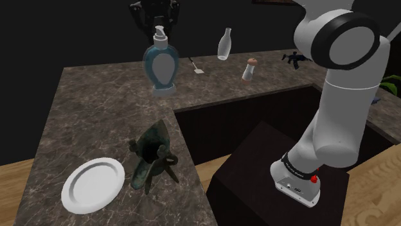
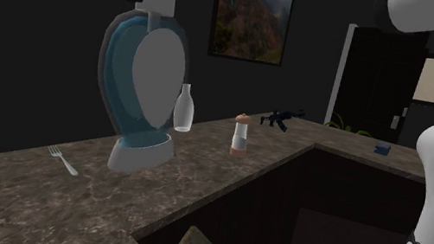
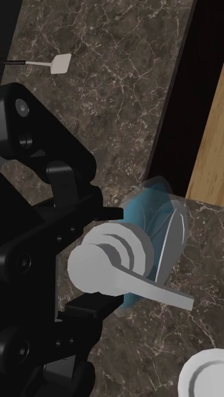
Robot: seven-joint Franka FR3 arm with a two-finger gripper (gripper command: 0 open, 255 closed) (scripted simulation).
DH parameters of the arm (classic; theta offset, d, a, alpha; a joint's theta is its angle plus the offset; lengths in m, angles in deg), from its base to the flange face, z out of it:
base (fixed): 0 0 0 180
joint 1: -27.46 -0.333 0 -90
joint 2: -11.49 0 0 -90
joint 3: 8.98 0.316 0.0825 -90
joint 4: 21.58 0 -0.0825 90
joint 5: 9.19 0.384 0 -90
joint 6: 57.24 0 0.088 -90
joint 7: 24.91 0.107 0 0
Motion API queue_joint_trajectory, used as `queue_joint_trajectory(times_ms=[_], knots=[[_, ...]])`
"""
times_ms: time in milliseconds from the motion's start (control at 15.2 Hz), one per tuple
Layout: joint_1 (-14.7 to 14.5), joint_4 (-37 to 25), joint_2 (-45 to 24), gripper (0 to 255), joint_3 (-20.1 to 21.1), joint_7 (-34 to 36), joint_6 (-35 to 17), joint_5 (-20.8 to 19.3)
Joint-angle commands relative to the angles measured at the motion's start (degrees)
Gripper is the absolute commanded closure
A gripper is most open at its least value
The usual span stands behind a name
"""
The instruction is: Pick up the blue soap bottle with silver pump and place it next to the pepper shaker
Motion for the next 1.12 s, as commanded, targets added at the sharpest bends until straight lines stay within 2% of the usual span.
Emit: queue_joint_trajectory(times_ms=[0, 198, 462, 1056], knots=[[-0.80, -3.87, -1.61, 255, -0.04, 0.01, 2.29, -0.66], [4.19, 5.39, 4.62, 255, -0.82, -3.82, -1.13, 1.81], [9.24, 13.51, 10.56, 255, -2.69, -9.43, -3.86, 4.14], [17.60, 23.29, 18.24, 255, -8.32, -22.47, -6.82, 6.69]])
